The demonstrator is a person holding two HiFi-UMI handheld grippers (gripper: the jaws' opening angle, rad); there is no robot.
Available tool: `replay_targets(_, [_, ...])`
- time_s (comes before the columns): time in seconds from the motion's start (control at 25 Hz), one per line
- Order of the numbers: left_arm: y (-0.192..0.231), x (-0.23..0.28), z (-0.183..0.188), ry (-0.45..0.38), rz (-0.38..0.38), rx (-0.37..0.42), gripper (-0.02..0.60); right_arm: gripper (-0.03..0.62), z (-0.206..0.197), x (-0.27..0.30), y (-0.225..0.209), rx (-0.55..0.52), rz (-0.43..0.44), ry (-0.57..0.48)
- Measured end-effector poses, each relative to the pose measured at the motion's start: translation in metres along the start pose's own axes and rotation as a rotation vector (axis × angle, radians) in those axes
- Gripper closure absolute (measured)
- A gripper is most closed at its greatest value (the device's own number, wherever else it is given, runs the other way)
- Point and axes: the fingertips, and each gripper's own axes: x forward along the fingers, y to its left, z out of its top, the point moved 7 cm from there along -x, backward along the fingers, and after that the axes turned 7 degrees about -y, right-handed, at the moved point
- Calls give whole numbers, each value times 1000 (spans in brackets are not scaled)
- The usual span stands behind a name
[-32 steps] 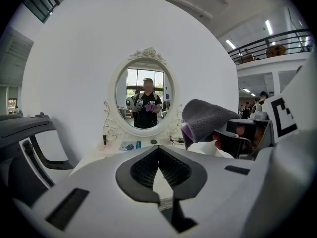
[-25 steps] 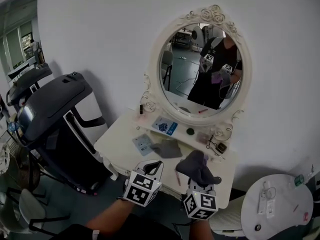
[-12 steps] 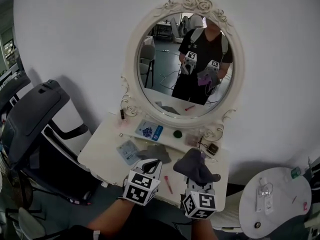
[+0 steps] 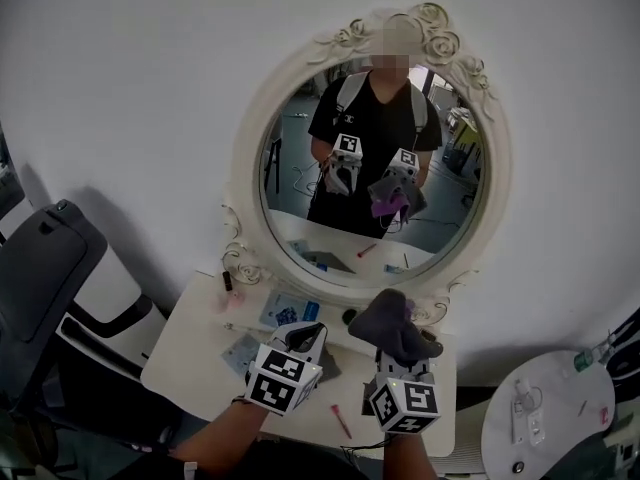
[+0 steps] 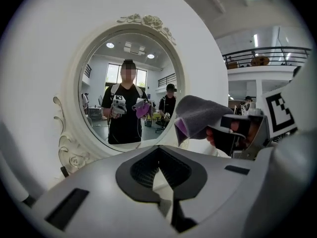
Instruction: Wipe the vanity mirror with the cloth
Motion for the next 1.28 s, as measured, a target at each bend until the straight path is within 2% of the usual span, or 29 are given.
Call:
replay_targets(0.2, [43,18,9,-10,-31,-10,575,566,18,51,2,-52,-43,-42])
replay_targets(0.36, [59,29,15,-25,-61,-23,575,566,54,76,-10,-100,-91,-118])
replay_targets(0.64, [50,43,13,-20,-50,-48,575,566,134,95,-59,-205,-206,-274])
replay_targets(0.8, [41,39,17,-22,-26,-32,575,566,183,108,-79,-210,-238,-363])
replay_targets(1.0, [41,27,17,-14,30,-17,575,566,224,129,-83,-304,-268,-403])
replay_targets(1.28, [37,21,20,-20,36,-40,575,566,231,154,-84,-248,-243,-385])
